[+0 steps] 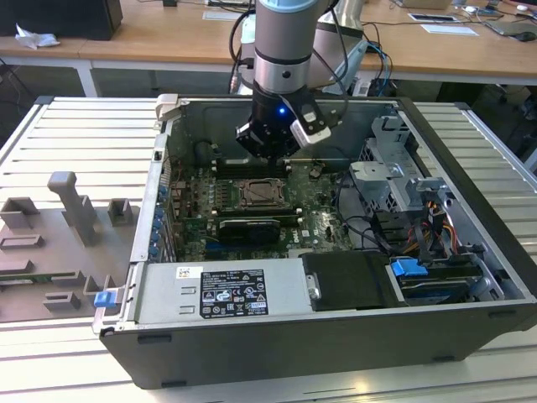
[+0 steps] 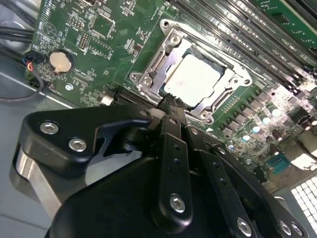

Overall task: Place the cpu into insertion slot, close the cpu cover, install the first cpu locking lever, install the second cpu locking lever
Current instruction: 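Install the second cpu locking lever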

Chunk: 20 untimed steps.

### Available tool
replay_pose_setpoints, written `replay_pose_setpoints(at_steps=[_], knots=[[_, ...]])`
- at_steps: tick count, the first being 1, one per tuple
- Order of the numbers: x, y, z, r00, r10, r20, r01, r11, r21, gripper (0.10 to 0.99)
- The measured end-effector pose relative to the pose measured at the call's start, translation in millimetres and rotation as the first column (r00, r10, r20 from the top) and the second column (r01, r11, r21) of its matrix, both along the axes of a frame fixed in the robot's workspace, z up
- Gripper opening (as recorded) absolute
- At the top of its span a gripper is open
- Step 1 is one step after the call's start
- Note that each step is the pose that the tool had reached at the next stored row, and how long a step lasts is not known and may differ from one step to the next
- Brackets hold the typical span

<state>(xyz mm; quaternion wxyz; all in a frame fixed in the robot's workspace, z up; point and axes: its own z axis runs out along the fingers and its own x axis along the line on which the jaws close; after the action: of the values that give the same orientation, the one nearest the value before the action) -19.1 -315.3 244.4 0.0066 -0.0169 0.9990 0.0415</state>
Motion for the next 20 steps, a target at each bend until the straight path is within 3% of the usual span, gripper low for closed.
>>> replay_pose_setpoints(at_steps=[4, 14, 17, 18, 19, 20], knots=[[0.0, -2.3, 0.1, 1.0, 0.0, 0.0, 0.0, 1.0, 0.0, 0.106], [-0.2, -16.1, 0.4, 1.0, 0.0, 0.0, 0.0, 1.0, -0.001, 0.106], [-0.2, -25.6, -0.5, 1.0, 0.0, -0.0002, 0.0, 1.0, 0.0, 0.106], [-0.2, -27.2, -1.0, 1.0, 0.0, -0.0011, 0.0, 1.0, 0.0, 0.106], [-0.2, -29.1, -2.4, 1.0, 0.0, -0.007, 0.0, 1.0, 0.002, 0.106], [-0.2, -31.0, -3.7, 1.0, 0.0, -0.0095, 0.0, 1.0, 0.003, 0.106]])
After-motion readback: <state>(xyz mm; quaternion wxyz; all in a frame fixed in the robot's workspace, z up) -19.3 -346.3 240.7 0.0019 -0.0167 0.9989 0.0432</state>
